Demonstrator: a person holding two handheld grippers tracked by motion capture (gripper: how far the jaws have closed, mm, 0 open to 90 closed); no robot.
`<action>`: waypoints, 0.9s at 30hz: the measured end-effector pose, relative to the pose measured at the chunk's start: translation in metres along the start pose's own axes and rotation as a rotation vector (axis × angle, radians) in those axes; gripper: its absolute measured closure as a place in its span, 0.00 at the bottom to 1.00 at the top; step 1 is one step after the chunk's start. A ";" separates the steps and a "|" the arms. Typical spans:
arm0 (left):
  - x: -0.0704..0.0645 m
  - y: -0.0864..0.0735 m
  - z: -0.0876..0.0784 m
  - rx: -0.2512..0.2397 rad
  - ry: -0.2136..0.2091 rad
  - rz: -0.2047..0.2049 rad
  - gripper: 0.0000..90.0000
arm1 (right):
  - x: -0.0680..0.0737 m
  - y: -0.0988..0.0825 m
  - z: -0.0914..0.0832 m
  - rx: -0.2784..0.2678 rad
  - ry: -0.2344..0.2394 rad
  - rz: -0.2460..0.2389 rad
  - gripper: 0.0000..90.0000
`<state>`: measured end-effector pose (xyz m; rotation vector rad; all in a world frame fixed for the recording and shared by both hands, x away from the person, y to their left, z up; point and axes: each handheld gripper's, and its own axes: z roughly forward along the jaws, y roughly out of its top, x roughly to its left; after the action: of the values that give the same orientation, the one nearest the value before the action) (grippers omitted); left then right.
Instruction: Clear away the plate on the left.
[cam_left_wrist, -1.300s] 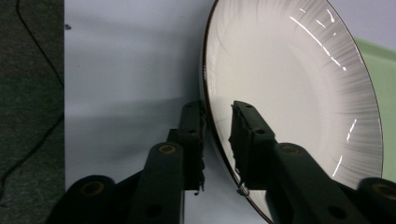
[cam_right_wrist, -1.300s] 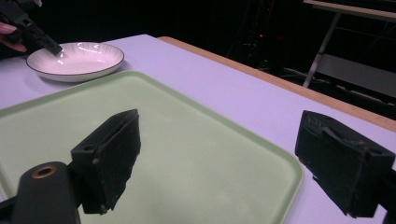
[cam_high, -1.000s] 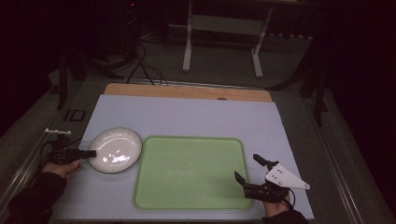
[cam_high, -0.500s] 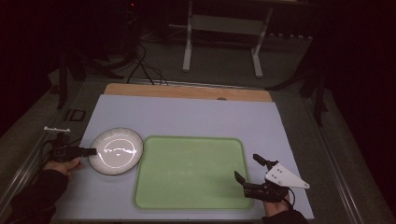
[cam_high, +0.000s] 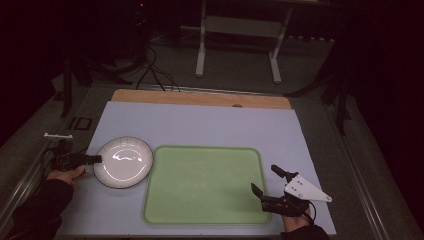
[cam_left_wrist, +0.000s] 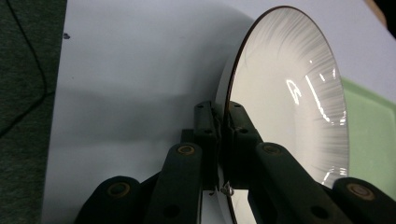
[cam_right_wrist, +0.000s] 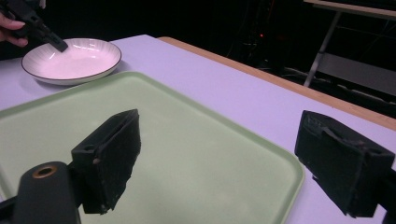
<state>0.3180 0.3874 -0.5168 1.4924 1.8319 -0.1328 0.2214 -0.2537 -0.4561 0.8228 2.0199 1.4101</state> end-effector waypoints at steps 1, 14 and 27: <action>-0.001 0.001 -0.001 -0.003 0.000 -0.001 0.94 | 0.000 0.000 0.000 0.000 0.000 0.000 0.16; -0.007 0.005 -0.019 -0.043 -0.003 0.005 0.93 | 0.000 0.000 0.000 -0.002 -0.001 -0.002 0.16; -0.018 0.009 -0.034 -0.064 -0.032 0.016 0.93 | 0.000 0.001 -0.001 -0.004 -0.001 0.001 0.16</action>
<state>0.3098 0.3935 -0.4781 1.4521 1.7825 -0.0888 0.2209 -0.2536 -0.4554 0.8225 2.0153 1.4142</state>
